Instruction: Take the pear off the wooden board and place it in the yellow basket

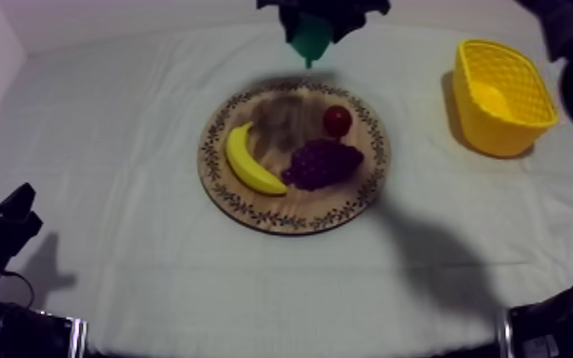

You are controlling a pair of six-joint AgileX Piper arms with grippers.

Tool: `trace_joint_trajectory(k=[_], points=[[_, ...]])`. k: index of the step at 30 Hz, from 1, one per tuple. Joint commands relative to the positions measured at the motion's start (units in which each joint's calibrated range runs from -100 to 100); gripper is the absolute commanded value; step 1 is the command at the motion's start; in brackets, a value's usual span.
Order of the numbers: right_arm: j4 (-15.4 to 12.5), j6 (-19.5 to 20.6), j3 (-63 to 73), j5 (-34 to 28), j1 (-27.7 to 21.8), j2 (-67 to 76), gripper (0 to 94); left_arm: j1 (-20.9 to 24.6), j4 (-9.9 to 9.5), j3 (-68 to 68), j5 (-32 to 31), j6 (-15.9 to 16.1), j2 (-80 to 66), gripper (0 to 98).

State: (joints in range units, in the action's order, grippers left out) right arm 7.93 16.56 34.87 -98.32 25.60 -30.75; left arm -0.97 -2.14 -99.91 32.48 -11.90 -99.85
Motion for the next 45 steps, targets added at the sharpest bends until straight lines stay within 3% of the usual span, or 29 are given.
trace_joint_trajectory(k=[1,12,22,28,37,40,45], points=[[0.10,-0.42,-3.88,0.34,-1.19,6.09,36.2,-0.01,0.01,0.02,0.02,0.00,0.02,0.1],[0.13,-4.89,-16.26,1.46,-13.92,17.32,37.8,-0.01,0.01,0.02,0.02,0.00,0.02,0.1],[2.04,-8.31,-19.52,6.05,-26.24,16.98,38.3,-0.01,0.01,0.02,0.02,0.00,0.02,0.1],[2.61,-9.25,-18.91,8.16,-29.68,13.65,38.6,-0.01,0.01,0.02,0.02,0.00,0.02,0.1],[3.07,-10.10,-22.84,11.87,-30.61,5.22,40.1,-0.01,0.01,0.02,0.02,0.00,0.02,0.1],[2.80,-10.61,-24.36,12.59,-30.72,3.04,47.1,-0.01,0.01,0.02,0.02,0.00,0.02,0.1],[1.66,-11.91,-24.75,10.97,-31.51,0.95,67.8,-0.01,0.01,0.02,0.02,0.00,0.02,0.1]])
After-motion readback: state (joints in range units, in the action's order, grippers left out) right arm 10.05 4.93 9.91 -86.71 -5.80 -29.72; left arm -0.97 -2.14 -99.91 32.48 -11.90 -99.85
